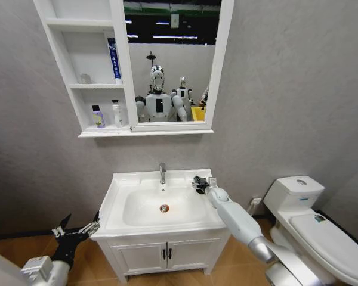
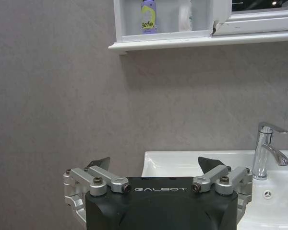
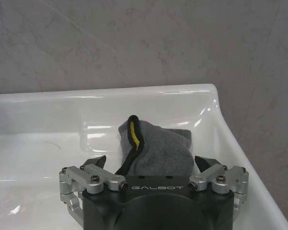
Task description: Move facial cleanser and shampoo from washbasin to cabinet, then wipe washbasin with towel.
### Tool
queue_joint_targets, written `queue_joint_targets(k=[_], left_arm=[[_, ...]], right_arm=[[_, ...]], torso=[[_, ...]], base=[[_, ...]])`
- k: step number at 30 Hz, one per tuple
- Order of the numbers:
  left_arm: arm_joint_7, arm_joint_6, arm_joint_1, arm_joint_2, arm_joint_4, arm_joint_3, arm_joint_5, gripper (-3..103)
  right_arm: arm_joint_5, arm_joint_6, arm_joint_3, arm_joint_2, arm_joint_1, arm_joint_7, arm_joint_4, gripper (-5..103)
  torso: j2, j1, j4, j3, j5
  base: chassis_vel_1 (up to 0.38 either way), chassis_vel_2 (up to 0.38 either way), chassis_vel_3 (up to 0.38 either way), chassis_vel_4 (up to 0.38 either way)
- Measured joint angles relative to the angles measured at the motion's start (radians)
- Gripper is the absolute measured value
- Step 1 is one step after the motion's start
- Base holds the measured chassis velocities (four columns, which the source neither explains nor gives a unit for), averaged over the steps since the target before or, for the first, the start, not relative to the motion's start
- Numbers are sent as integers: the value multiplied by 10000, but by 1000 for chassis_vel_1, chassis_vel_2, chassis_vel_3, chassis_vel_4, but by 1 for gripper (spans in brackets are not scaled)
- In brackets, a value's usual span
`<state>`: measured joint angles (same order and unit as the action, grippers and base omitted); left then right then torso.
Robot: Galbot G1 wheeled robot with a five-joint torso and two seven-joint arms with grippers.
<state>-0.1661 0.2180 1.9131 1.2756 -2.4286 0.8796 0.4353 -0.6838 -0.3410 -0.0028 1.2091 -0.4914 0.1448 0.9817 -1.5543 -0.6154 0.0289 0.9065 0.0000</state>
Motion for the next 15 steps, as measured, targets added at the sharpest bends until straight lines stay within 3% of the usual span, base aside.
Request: queue_joint_targets(k=[7, 10, 13, 14, 15], left_arm=[[0, 0, 0, 0, 0, 0, 0, 100], [0, 0, 0, 0, 0, 1, 0, 100], [-1, 0, 0, 0, 0, 0, 0, 100], [-1, 0, 0, 0, 0, 0, 0, 100], [-1, 0, 0, 0, 0, 0, 0, 100]], right_arm=[[-202, 19, 14, -35, 0, -95, -230, 102], [-323, 1, 11, 20, 41, -154, -309, 88], [-339, -3, -9, 22, 74, -188, -352, 83], [-343, -5, -17, 16, 87, -198, -363, 72], [-343, -5, -17, 16, 87, -198, -363, 72]], torso=[[0, 0, 0, 0, 0], [0, 0, -3, 0, 0], [0, 0, -2, 0, 0], [0, 0, -2, 0, 0], [0, 0, -2, 0, 0]], base=[[0, 0, 0, 0], [0, 0, 0, 0], [0, 0, 0, 0], [0, 0, 0, 0], [0, 0, 0, 0]])
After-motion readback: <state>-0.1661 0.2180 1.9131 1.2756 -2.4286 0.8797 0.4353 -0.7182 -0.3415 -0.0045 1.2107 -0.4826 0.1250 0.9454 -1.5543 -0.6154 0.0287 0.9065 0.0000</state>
